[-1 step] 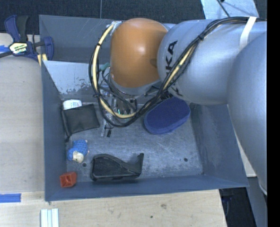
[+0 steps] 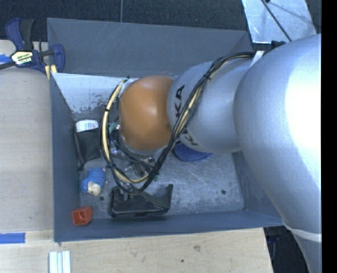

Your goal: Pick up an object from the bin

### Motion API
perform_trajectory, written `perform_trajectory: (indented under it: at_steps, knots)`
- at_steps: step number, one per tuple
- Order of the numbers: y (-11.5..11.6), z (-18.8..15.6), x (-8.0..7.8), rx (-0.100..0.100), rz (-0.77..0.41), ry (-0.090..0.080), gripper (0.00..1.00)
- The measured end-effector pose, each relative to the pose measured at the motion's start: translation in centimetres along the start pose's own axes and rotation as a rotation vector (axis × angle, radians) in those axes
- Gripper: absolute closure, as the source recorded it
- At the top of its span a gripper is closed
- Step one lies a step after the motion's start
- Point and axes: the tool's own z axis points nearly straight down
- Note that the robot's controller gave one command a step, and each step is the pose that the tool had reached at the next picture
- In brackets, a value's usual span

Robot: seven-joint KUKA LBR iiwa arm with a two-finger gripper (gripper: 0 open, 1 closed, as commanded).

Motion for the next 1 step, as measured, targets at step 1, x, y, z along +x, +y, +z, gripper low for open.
perform_trajectory:
  at_steps: [1]
  knots:
    - [3.15, 1.10, -1.59, -0.006, -0.016, -0.010, 0.00]
